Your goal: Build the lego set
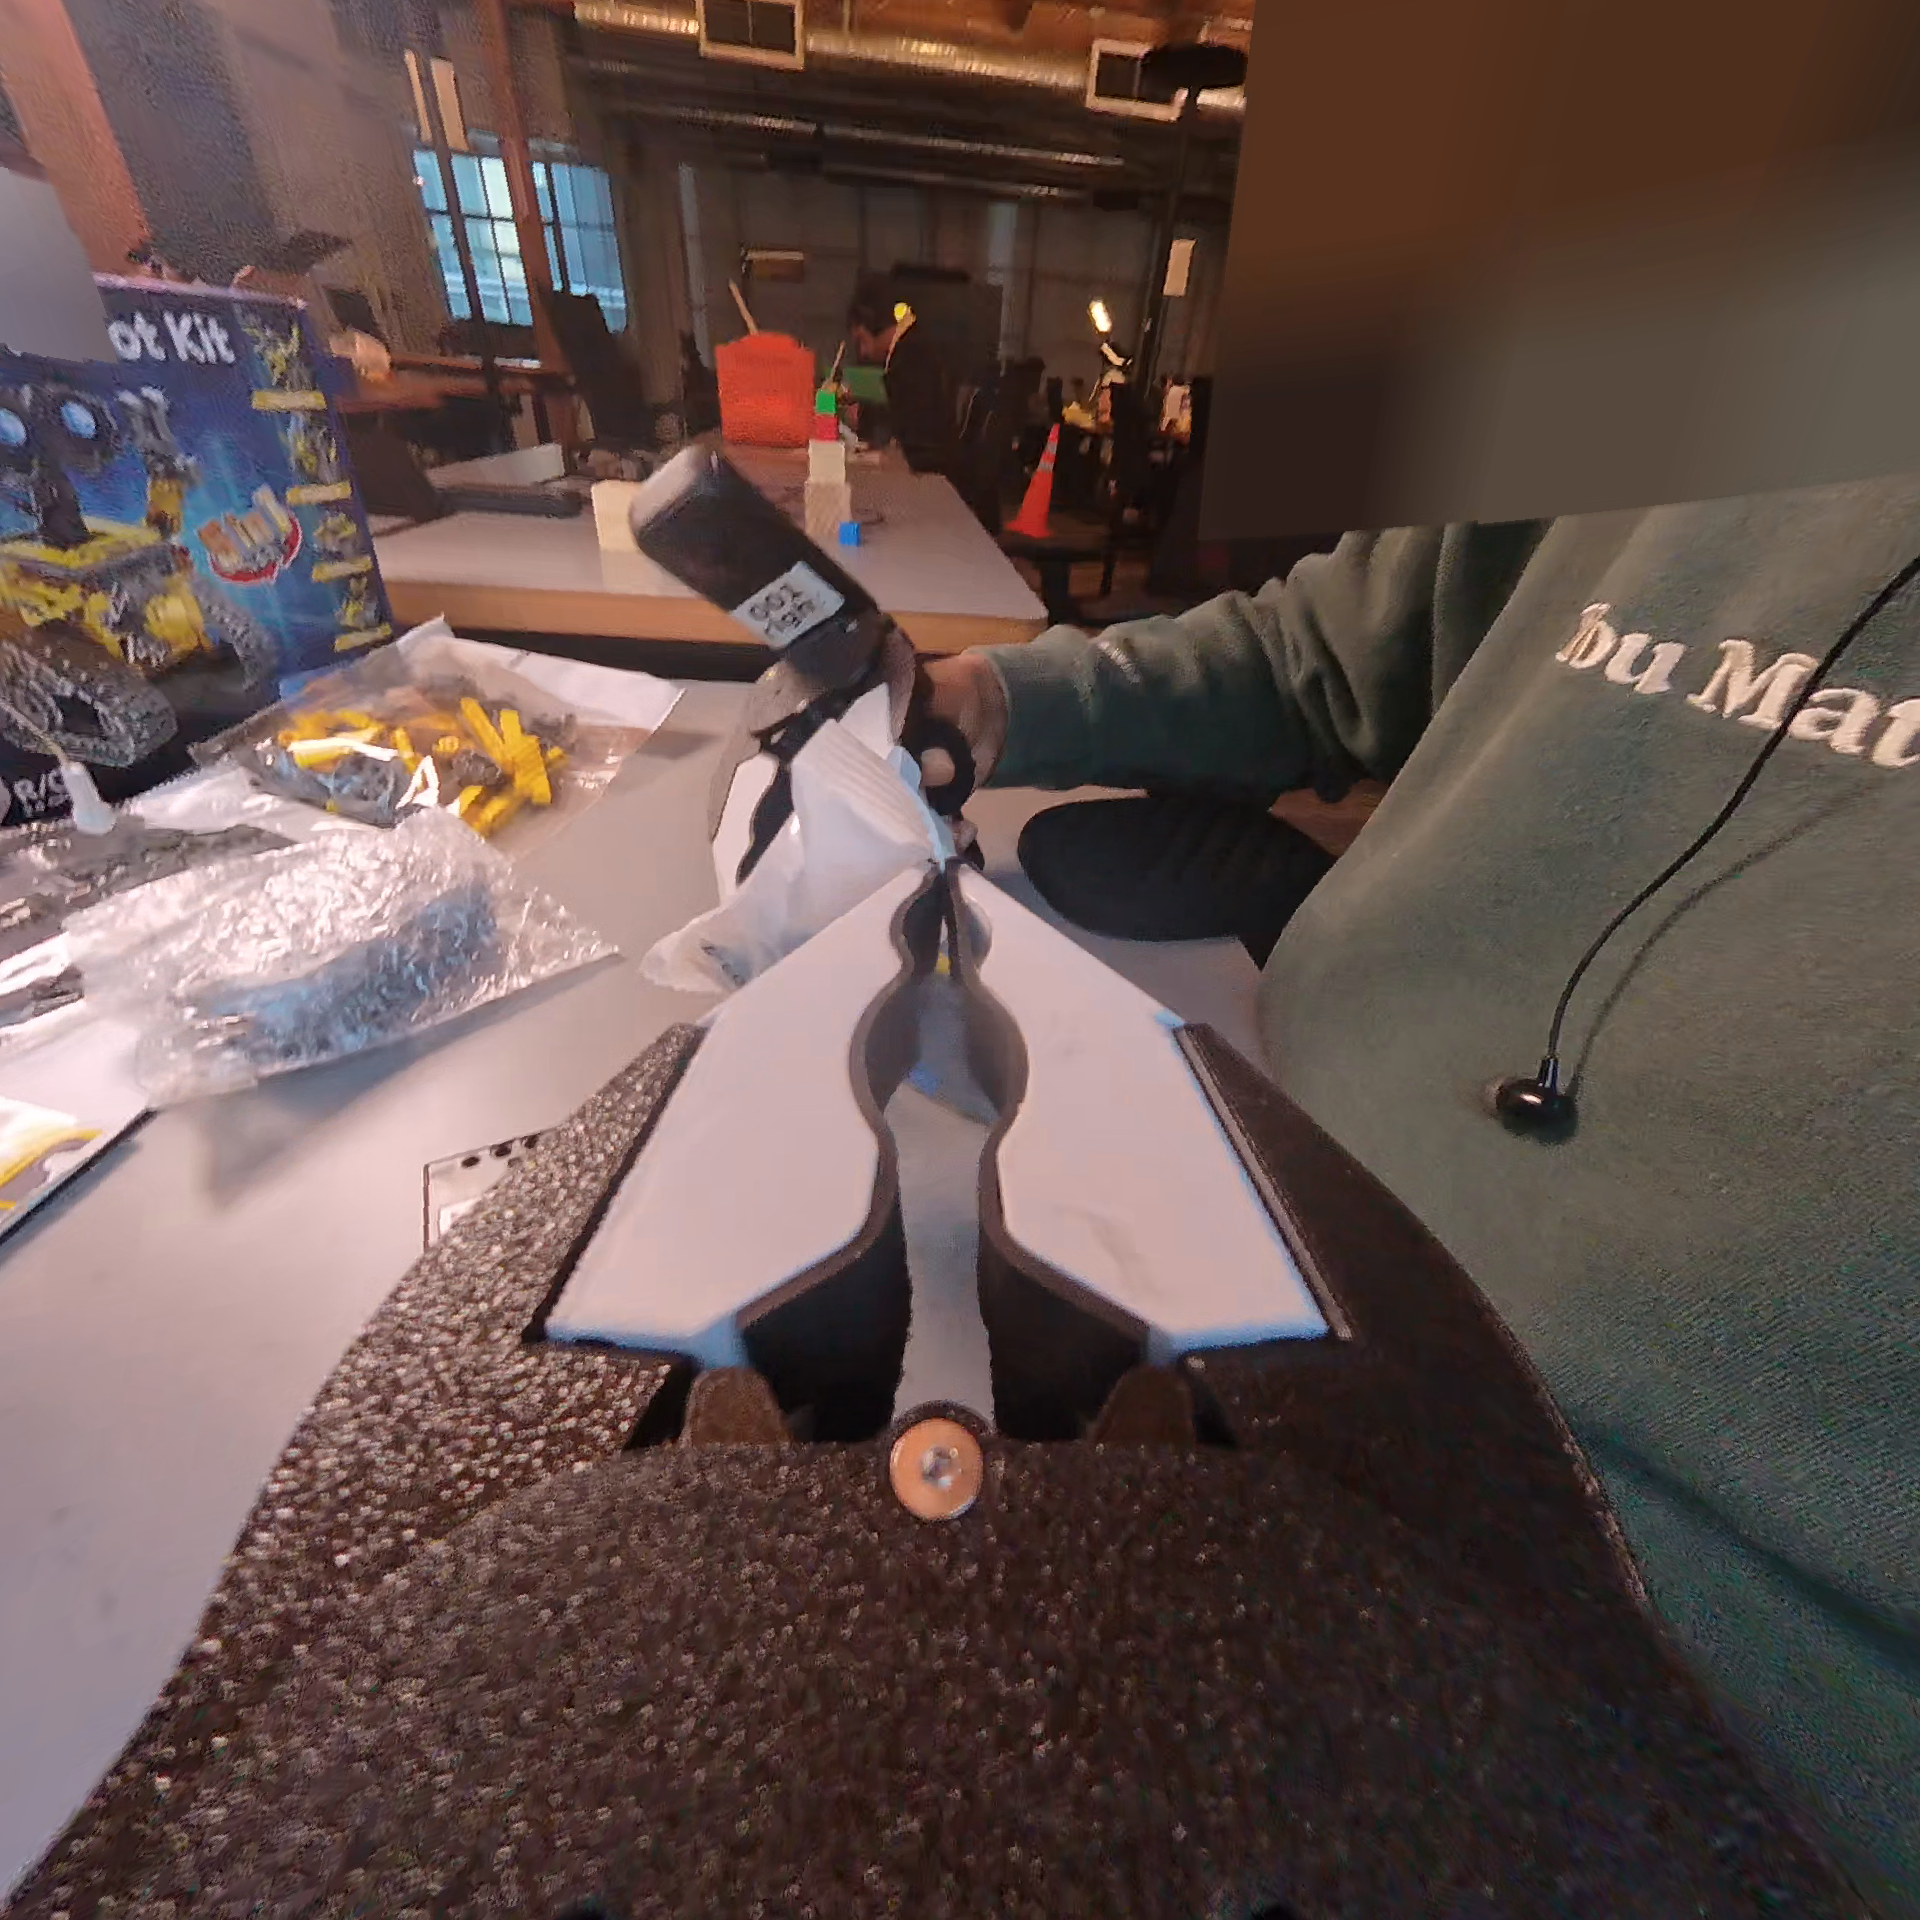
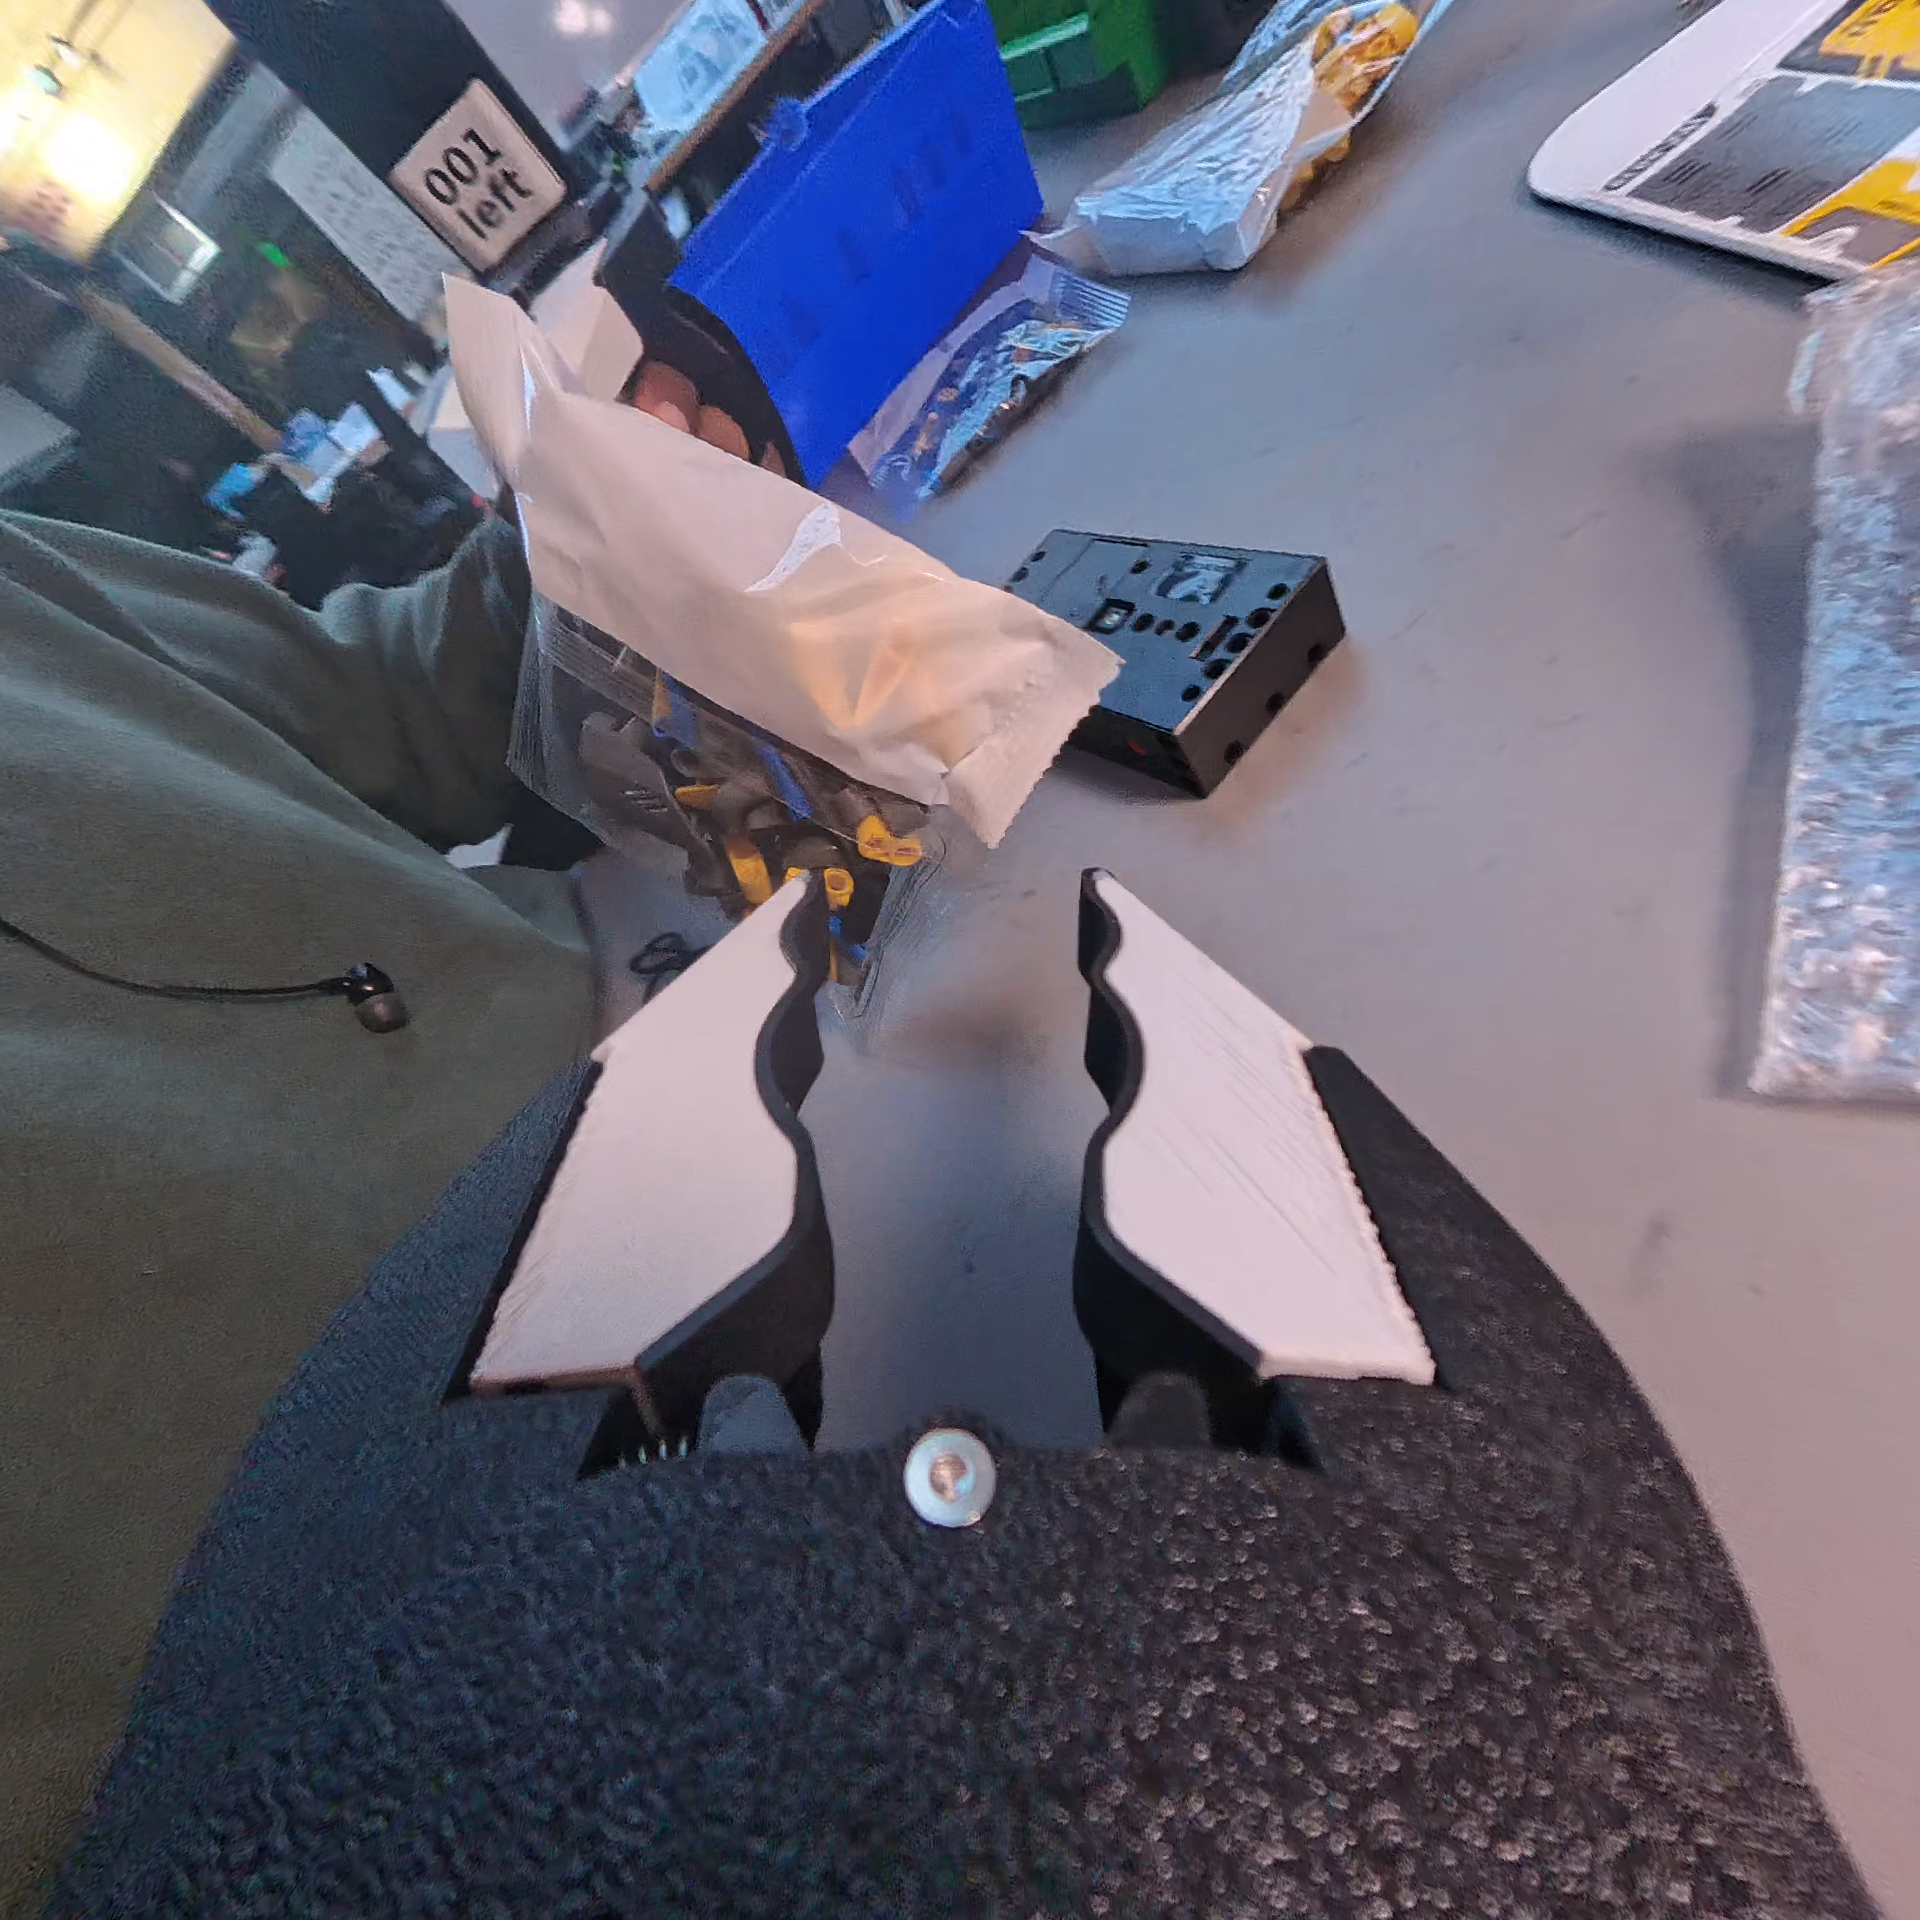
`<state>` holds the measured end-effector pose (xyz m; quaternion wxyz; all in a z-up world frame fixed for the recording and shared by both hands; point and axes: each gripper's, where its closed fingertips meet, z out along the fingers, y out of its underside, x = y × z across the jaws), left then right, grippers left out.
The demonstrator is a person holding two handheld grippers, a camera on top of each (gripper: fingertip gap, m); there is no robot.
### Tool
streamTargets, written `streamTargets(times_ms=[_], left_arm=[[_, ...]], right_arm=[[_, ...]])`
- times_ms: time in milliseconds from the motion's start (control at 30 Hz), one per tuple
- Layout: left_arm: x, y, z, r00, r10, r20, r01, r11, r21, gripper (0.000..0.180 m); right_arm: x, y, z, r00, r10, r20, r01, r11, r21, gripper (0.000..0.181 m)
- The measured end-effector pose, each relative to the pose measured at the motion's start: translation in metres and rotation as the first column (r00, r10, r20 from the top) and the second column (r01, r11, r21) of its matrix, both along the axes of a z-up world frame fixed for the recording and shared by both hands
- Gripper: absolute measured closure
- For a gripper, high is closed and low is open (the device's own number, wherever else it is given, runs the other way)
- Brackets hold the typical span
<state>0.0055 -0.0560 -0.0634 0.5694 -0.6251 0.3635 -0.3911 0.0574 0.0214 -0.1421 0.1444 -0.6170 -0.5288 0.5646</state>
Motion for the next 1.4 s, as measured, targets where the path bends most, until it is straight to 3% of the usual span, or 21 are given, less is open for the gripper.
streamTargets(times_ms=[167, 467, 533, 600, 767, 900, 1067, 1233, 1400], left_arm=[[-0.002, -0.014, 0.030, 0.987, -0.092, 0.135, 0.081, 0.993, 0.084, 0.180], [-0.013, -0.038, 0.085, 0.912, -0.263, 0.313, 0.196, 0.953, 0.231, 0.180], [-0.016, -0.036, 0.089, 0.909, -0.266, 0.322, 0.192, 0.951, 0.242, 0.180], [-0.024, -0.032, 0.090, 0.914, -0.238, 0.329, 0.162, 0.957, 0.241, 0.180], [-0.072, 0.006, 0.079, 0.925, 0.056, 0.376, -0.097, 0.991, 0.092, 0.180], [-0.087, 0.040, 0.050, 0.913, 0.254, 0.320, -0.229, 0.967, -0.114, 0.180], [-0.089, 0.057, 0.021, 0.887, 0.351, 0.301, -0.231, 0.900, -0.370, 0.180], [-0.080, 0.057, -0.031, 0.912, 0.372, 0.174, -0.218, 0.798, -0.562, 0.180], [-0.067, 0.056, -0.072, 0.940, 0.336, 0.051, -0.232, 0.744, -0.627, 0.179]], right_arm=[[-0.017, -0.019, 0.021, 0.977, 0.158, -0.141, -0.180, 0.971, -0.159, 0.117], [-0.049, -0.053, 0.056, 0.894, 0.276, -0.352, -0.388, 0.871, -0.301, 0.119], [-0.051, -0.063, 0.065, 0.864, 0.298, -0.405, -0.440, 0.838, -0.323, 0.135], [-0.050, -0.065, 0.081, 0.827, 0.284, -0.486, -0.458, 0.841, -0.288, 0.178], [-0.039, -0.023, 0.121, 0.802, 0.142, -0.580, -0.287, 0.944, -0.165, 0.181], [-0.038, -0.013, 0.123, 0.866, 0.150, -0.476, -0.166, 0.986, 0.009, 0.181], [-0.040, -0.001, 0.115, 0.938, 0.060, -0.342, -0.097, 0.991, -0.093, 0.181], [-0.036, 0.010, 0.064, 0.989, 0.000, -0.145, -0.028, 0.980, -0.196, 0.181], [-0.028, 0.027, 0.004, 0.997, -0.065, 0.035, 0.067, 0.997, -0.035, 0.181]])
